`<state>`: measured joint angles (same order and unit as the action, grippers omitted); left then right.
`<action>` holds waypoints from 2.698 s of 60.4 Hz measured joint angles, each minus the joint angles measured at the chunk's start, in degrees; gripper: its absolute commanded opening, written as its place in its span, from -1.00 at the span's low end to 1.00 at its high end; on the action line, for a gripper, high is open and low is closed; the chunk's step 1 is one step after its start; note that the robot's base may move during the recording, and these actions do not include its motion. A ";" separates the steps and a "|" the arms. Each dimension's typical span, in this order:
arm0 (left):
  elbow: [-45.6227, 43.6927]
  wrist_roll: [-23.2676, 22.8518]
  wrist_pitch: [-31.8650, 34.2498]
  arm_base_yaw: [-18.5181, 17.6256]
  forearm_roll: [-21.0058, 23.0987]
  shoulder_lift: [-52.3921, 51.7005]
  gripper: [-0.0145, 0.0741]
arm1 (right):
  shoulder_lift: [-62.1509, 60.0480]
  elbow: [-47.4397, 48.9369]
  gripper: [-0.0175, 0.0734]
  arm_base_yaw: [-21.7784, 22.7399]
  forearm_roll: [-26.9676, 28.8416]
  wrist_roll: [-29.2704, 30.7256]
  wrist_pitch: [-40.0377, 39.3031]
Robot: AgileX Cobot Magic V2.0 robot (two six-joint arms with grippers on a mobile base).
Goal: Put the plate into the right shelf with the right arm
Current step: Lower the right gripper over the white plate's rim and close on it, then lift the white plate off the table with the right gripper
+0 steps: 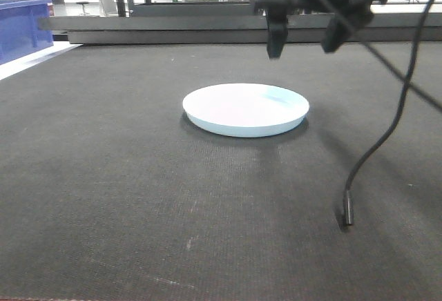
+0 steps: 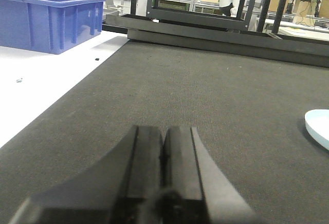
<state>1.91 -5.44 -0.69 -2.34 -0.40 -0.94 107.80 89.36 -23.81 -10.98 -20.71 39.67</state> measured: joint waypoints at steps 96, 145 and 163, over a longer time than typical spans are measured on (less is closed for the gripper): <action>0.00 0.00 0.00 0.00 0.00 0.00 -0.78 | -0.54 -4.02 -0.48 1.97 -1.88 -1.19 -5.37; 0.00 0.00 0.00 0.00 0.00 0.00 -0.78 | -55.97 -45.79 -0.48 0.20 -3.43 -0.86 -19.79; 0.00 0.00 0.00 0.00 0.00 0.00 -0.78 | -72.59 -45.92 -0.48 -4.11 -3.68 3.68 -19.47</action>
<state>1.91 -5.44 -0.69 -2.34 -0.40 -0.94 35.21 43.44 -27.92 -14.65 -17.04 20.20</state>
